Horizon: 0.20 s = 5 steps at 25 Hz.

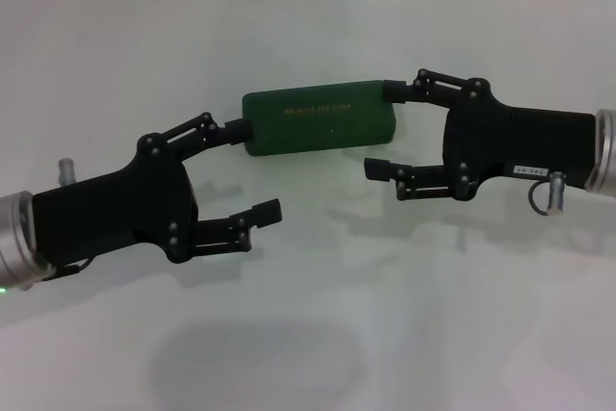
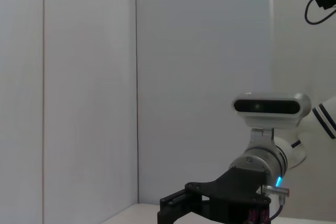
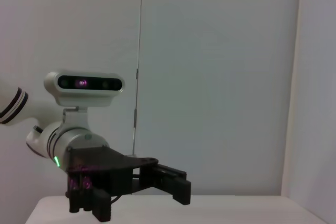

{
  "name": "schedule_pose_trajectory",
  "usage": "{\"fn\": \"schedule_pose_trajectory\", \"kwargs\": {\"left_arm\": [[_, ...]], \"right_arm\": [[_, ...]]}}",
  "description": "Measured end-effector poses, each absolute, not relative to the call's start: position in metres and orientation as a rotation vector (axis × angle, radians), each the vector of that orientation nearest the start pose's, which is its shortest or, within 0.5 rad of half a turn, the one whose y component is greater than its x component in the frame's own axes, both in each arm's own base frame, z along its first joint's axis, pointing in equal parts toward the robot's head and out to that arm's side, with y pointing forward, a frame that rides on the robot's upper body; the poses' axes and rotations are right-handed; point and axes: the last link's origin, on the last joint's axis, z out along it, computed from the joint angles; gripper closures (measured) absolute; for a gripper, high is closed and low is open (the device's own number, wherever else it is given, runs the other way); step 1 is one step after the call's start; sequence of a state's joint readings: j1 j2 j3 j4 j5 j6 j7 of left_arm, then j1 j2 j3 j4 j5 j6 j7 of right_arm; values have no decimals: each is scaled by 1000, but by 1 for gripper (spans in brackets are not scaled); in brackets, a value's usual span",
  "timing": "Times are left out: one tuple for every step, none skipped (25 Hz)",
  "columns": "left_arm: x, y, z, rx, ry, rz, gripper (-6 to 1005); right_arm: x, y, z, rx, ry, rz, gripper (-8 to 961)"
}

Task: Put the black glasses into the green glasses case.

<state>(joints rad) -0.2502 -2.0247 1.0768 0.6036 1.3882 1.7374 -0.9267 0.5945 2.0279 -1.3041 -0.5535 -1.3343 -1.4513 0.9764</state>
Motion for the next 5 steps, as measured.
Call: {"fn": "schedule_pose_trajectory", "kwargs": {"left_arm": [[-273, 253, 11, -2572, -163, -1107, 106], [-274, 253, 12, -2572, -163, -1105, 106], [-274, 253, 12, -2572, -162, -1104, 106], [-274, 253, 13, -2571, -163, -1103, 106], [-274, 253, 13, -2570, -163, -1102, 106]], "right_arm": [[186, 342, -36, -2761, -56, 952, 85], [186, 342, -36, -2760, -66, 950, 85], [186, 341, -36, -2760, -72, 947, 85], [186, 341, -37, -2759, -81, 944, 85], [186, 341, -37, -2759, -88, 942, 85]]}}
